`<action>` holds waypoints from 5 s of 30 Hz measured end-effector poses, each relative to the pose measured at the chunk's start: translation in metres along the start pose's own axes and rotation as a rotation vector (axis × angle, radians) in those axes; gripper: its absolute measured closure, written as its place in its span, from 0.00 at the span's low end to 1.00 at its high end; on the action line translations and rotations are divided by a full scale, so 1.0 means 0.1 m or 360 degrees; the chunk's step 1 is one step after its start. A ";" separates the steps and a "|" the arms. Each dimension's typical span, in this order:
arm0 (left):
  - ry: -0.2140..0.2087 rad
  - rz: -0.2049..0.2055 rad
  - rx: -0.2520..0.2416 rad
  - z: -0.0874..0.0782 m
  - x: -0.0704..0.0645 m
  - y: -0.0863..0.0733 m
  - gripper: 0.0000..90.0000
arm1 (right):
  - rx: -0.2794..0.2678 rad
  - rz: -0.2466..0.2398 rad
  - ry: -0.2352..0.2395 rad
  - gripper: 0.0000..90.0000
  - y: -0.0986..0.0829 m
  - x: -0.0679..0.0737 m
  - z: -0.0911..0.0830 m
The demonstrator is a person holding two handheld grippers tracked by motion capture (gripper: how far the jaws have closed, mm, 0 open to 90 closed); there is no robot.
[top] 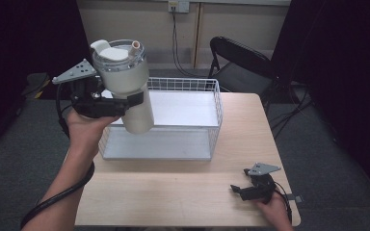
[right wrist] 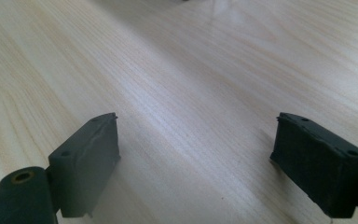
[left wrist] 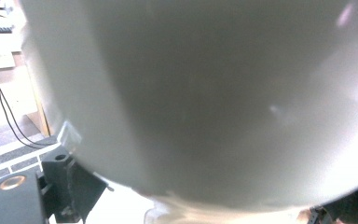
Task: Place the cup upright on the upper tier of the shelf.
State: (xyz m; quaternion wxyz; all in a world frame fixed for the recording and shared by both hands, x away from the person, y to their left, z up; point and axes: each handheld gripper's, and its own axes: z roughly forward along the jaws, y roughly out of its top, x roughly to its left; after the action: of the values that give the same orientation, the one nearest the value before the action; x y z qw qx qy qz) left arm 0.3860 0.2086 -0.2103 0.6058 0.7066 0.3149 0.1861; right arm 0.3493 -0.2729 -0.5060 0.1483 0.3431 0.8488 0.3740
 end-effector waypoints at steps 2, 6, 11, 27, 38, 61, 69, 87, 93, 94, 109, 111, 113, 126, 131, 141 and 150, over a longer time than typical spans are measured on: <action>0.0012 0.0002 0.0004 0.02 0.01 0.02 0.11 | -0.0002 -0.0003 -0.0001 0.15 0.00 0.00 0.00; 0.0031 0.0000 0.0007 0.06 0.05 0.03 0.11 | -0.0001 -0.0003 0.0000 0.15 0.00 0.00 0.00; 0.0056 -0.0005 0.0000 0.10 0.09 0.05 0.11 | 0.0000 0.0001 0.0001 0.15 0.00 0.00 0.00; 0.0112 -0.0012 -0.0012 0.19 0.18 0.08 0.11 | 0.0001 0.0003 0.0001 0.15 0.00 0.00 0.00; 0.0156 -0.0012 -0.0005 0.28 0.24 0.12 0.11 | 0.0000 0.0001 0.0001 0.15 0.00 0.00 0.00; 0.0253 -0.0016 -0.0006 0.44 0.42 0.06 0.11 | -0.0002 0.0000 0.0002 0.15 0.00 0.00 0.00; 0.0270 -0.0026 -0.0022 0.48 0.47 0.03 0.11 | -0.0001 0.0002 0.0002 0.15 0.00 0.00 0.00; 0.0298 -0.0027 -0.0006 0.63 0.55 -0.03 0.11 | 0.0001 0.0003 0.0002 0.15 0.00 0.00 0.00; 0.0311 -0.0029 0.0000 0.68 0.56 -0.06 0.11 | -0.0002 0.0000 0.0002 0.15 0.00 0.00 0.00; 0.0311 -0.0030 -0.0001 0.68 0.56 -0.07 0.11 | 0.0000 0.0002 0.0003 0.15 0.00 0.00 0.00; 0.0341 -0.0040 0.0029 0.77 0.59 -0.15 0.11 | -0.0002 0.0001 0.0002 0.15 0.00 0.00 0.00; 0.0354 -0.0043 0.0023 0.78 0.59 -0.16 0.11 | -0.0001 0.0001 0.0003 0.15 0.00 0.00 0.00; 0.0362 -0.0036 0.0026 0.79 0.59 -0.17 0.11 | -0.0002 0.0002 0.0003 0.15 0.00 0.00 0.00; 0.0385 -0.0016 0.0034 0.84 0.58 -0.21 0.11 | -0.0003 0.0001 0.0003 0.15 0.00 0.00 0.00; 0.0379 -0.0003 0.0028 0.83 0.57 -0.22 0.11 | -0.0003 0.0001 0.0003 0.15 0.00 0.00 0.00; 0.0361 0.0088 0.0028 0.84 0.51 -0.26 0.11 | -0.0003 0.0001 0.0004 0.15 0.00 0.00 0.00; 0.0348 0.0095 0.0000 0.84 0.52 -0.29 0.10 | -0.0001 0.0002 0.0005 0.15 0.00 0.00 0.00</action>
State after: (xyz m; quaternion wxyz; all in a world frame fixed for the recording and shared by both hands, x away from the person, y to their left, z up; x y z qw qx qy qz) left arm 0.4715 0.1837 -0.2614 0.5621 0.6910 0.3579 0.2800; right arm 0.3494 -0.2730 -0.5061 0.1470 0.3431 0.8486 0.3750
